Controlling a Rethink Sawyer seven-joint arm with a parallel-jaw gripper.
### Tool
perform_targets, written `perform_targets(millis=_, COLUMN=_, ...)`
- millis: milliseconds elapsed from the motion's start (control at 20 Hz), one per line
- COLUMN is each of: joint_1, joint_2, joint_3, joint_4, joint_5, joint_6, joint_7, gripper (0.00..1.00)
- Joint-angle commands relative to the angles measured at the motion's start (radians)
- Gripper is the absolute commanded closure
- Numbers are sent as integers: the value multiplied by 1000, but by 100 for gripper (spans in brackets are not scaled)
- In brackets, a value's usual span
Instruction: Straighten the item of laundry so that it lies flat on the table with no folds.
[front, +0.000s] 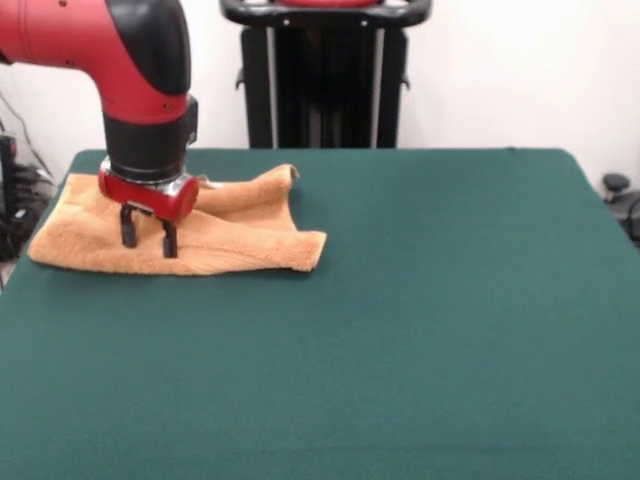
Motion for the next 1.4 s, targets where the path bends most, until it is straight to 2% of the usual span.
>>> perform_targets(millis=50, joint_1=95, joint_2=227, joint_3=-28, joint_4=-162, joint_5=-210, joint_6=-653, joint_7=-48, gripper=0)
perform_targets(millis=300, joint_1=111, joint_2=286, joint_3=-117, joint_4=-165, joint_5=-65, joint_6=-987, joint_7=-167, gripper=0)
perform_targets(millis=550, joint_1=78, joint_2=337, joint_3=-136, joint_4=-143, joint_5=26, joint_6=-1262, joint_7=-200, gripper=0)
perform_targets(millis=650, joint_1=72, joint_2=351, joint_3=-138, joint_4=-153, joint_5=24, joint_6=-1323, joint_7=-185, gripper=0)
perform_targets(millis=900, joint_1=97, joint_2=364, joint_3=-174, joint_4=-176, joint_5=28, joint_6=-1392, joint_7=-134, gripper=0)
perform_targets(millis=1250, joint_1=166, joint_2=364, joint_3=-248, joint_4=-214, joint_5=23, joint_6=-1255, joint_7=-49, gripper=0)
perform_targets(millis=1400, joint_1=182, joint_2=349, joint_3=-269, joint_4=-202, joint_5=45, joint_6=-1273, joint_7=-53, gripper=0)
